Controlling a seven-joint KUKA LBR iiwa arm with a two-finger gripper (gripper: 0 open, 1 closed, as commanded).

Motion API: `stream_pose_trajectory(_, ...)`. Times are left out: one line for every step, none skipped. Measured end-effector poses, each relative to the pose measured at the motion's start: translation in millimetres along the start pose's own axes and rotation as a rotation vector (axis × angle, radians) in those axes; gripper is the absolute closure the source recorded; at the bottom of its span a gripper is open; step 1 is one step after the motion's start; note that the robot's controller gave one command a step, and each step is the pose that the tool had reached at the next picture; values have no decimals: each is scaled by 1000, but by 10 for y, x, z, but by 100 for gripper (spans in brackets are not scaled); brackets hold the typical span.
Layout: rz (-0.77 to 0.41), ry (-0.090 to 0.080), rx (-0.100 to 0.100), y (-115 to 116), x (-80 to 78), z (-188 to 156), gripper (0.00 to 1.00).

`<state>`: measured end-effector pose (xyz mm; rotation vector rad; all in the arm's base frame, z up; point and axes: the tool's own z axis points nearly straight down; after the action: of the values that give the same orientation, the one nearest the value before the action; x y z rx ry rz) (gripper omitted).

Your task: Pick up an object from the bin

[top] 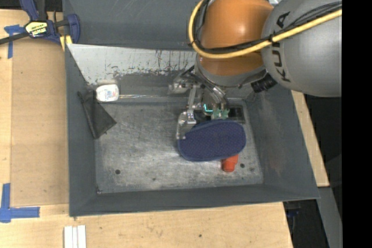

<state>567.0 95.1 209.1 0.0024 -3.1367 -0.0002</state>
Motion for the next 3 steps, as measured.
stream_pose_trajectory(2, -8, 0, -8, -17, -45, 100)
stream_pose_trajectory(3, -8, -1, -8, -18, -45, 0)
stream_pose_trajectory(-187, -11, -2, -640, -49, 963, 0)
